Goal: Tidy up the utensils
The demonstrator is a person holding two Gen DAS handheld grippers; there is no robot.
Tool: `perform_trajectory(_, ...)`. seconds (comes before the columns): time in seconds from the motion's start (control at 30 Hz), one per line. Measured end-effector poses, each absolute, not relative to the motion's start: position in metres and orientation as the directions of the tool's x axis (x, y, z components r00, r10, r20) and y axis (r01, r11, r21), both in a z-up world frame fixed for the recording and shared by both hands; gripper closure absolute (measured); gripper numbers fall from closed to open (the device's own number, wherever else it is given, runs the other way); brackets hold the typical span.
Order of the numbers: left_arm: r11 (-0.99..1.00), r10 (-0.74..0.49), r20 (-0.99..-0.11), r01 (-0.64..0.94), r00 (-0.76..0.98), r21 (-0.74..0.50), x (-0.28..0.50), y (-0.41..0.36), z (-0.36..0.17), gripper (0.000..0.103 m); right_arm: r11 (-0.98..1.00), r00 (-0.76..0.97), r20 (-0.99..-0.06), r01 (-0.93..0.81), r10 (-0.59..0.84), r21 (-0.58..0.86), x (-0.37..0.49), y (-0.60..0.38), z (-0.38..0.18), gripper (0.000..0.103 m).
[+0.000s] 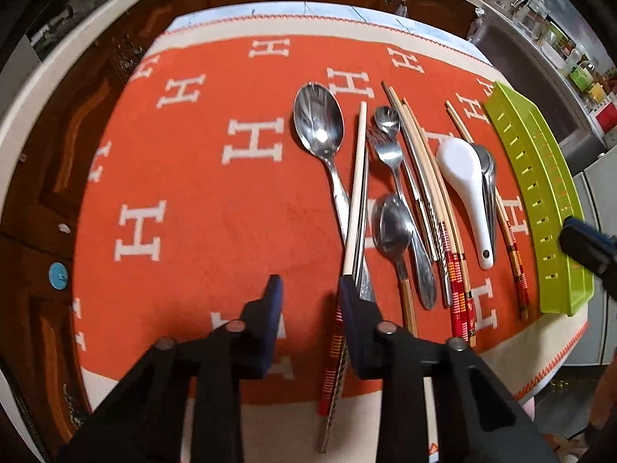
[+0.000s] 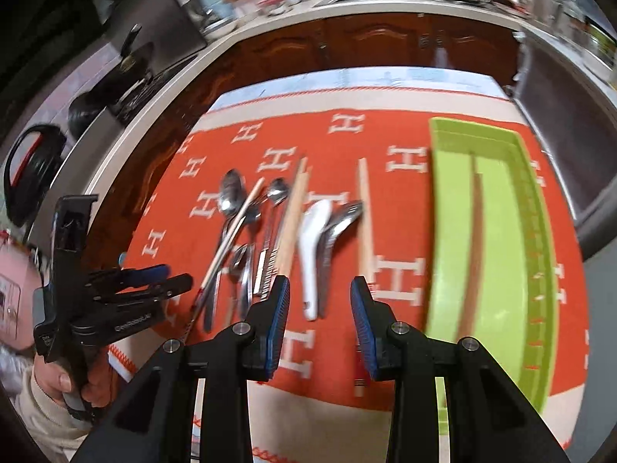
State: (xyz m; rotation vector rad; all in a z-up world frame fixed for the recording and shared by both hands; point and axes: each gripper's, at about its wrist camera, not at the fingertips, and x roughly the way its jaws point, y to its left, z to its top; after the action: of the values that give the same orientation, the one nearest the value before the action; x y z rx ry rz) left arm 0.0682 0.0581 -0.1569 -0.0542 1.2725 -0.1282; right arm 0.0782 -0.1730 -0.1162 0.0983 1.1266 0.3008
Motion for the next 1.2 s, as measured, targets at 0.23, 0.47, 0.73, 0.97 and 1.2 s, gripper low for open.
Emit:
perform_trajectory(0.23, 0.977, -0.209, -0.939, 0.092, 0.273, -0.191, 0.074, 0.059, -0.159, 0.077, 0.938, 0.337, -0.885, -0.238, 0.323, 0.252, 0.075, -0.140, -0.133, 0.070)
perform_trajectory(0.47, 0.963, -0.267, -0.936, 0.106, 0.230, -0.248, 0.091, 0.056, -0.170, 0.090, 0.932, 0.306, -0.892, -0.250, 0.334, 0.263, 0.075, -0.126, -0.146, 0.070)
perform_trajectory(0.73, 0.960, -0.278, -0.930, 0.107, 0.239, -0.260, 0.097, 0.054, -0.178, 0.091, 0.931, 0.281, -0.900, -0.248, 0.334, 0.268, 0.079, -0.118, -0.157, 0.070)
perform_trajectory(0.97, 0.948, -0.317, -0.916, 0.102, 0.246, -0.301, 0.104, 0.058, -0.179, 0.096, 0.920, 0.254, -0.897, -0.254, 0.362, 0.300, 0.080, -0.104, -0.164, 0.070)
perform_trajectory(1.2, 0.956, -0.292, -0.912, 0.071, 0.288, -0.284, 0.084, 0.070, -0.173, 0.100, 0.896, 0.219, -0.878, -0.237, 0.426, 0.376, 0.081, -0.088, -0.171, 0.070)
